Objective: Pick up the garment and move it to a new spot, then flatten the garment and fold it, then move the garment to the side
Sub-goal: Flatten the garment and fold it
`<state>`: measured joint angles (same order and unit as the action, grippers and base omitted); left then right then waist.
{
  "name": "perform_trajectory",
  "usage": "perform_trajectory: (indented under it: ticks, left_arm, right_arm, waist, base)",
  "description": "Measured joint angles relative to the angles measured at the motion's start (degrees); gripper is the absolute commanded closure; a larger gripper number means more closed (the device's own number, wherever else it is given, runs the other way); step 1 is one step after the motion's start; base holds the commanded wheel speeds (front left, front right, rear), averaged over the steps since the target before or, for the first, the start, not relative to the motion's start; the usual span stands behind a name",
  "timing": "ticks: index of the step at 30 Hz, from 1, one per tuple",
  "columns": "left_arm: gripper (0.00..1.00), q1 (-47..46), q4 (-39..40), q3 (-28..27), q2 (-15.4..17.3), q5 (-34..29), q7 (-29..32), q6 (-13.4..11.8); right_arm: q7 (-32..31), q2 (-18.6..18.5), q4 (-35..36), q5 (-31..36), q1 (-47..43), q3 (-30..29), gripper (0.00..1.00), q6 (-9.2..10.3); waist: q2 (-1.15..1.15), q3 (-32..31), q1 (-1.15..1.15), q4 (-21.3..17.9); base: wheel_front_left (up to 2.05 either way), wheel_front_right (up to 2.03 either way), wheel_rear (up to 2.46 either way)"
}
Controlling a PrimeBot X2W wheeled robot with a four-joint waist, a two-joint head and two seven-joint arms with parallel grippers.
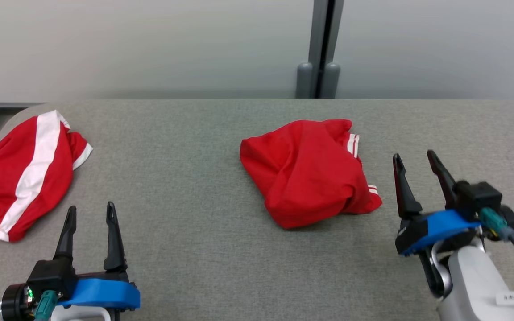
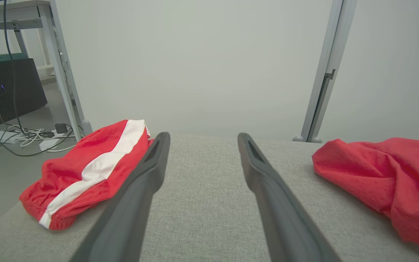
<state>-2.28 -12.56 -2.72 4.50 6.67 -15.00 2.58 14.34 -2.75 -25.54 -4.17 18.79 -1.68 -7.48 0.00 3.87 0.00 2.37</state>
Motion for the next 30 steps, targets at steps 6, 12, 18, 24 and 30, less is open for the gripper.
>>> perform_trajectory:
  ticks: [6, 12, 18, 24, 30]
  left_arm:
    - [0.00, -2.0, -0.2, 0.8, -0.7, -0.2, 0.0, 0.5]
    - [0.00, -3.2, -0.3, 1.5, -1.1, -0.2, 0.0, 0.5]
    - [0.00, -4.2, -0.3, 1.5, -1.3, -0.1, 0.0, 0.6]
    - [0.00, -5.1, -0.5, 1.8, -1.4, -0.1, 0.0, 0.7]
    - [0.00, -5.7, -0.7, 2.0, -1.5, -0.1, 0.0, 0.7]
  right_arm:
    - [-0.8, -1.1, -7.2, 2.8, 7.6, -1.3, 0.00, 0.00]
    - [-1.2, -3.1, -18.1, 4.8, 10.4, -3.1, 0.00, 0.00]
    - [-0.6, -3.1, -27.9, 5.6, 11.8, -3.5, 0.00, 0.00]
    - [0.1, -3.1, -35.1, 6.1, 13.5, -3.7, 0.00, 0.00]
    - [0.8, -2.8, -39.4, 5.4, 15.7, -2.3, 1.00, 0.08]
  waist:
    - [0.00, 1.8, 0.00, 2.4]
    - [0.00, 3.8, 0.00, 5.1]
    - [0.00, 5.7, 0.00, 6.9]
    - [0.00, 6.5, 0.00, 7.7]
    - [0.00, 6.7, 0.00, 7.9]
  base:
    - [0.00, 0.00, 0.00]
    - [0.00, 0.00, 0.00]
    - [0.00, 0.00, 0.00]
    - [0.00, 0.00, 0.00]
    - [0.00, 0.00, 0.00]
